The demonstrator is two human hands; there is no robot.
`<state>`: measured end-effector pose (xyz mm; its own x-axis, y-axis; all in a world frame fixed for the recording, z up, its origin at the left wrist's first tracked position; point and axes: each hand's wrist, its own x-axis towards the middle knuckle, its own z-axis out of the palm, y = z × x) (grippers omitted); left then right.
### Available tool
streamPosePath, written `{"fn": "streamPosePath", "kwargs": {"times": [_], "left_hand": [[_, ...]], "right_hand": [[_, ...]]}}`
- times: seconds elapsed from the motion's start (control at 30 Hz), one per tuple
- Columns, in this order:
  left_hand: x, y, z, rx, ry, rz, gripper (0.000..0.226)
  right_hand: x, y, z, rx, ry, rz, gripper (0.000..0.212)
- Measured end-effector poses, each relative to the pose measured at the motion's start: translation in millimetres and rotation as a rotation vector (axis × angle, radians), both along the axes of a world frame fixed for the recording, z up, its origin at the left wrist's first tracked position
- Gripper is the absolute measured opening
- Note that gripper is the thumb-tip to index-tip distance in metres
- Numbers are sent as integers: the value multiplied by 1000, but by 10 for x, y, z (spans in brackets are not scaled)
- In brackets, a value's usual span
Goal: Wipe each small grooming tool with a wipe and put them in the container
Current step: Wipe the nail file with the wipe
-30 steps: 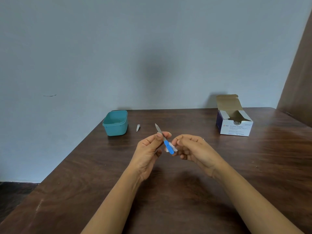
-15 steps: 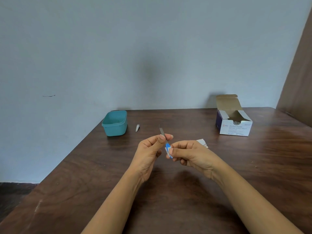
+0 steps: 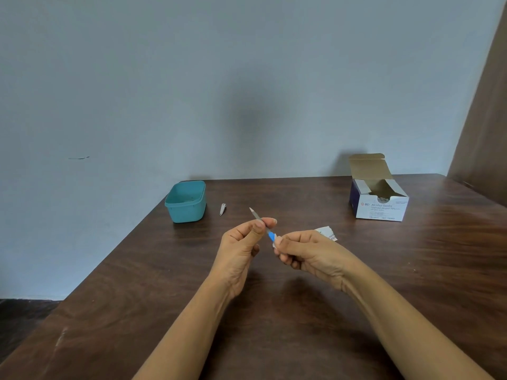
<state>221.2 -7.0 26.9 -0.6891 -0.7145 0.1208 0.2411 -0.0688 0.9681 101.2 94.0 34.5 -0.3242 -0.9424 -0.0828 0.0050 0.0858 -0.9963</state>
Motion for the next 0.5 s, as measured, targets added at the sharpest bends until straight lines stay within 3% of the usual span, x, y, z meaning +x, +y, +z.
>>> {"fn": "streamPosePath", "kwargs": {"times": [0.2,0.5], "left_hand": [[6,-9,17,-23,-11,4,19],[21,-7,9,-34,-5,15,21]], "right_hand": [[-23,32,14,76,-111,39,7],[-22,42,14,87,99,51,15]]}}
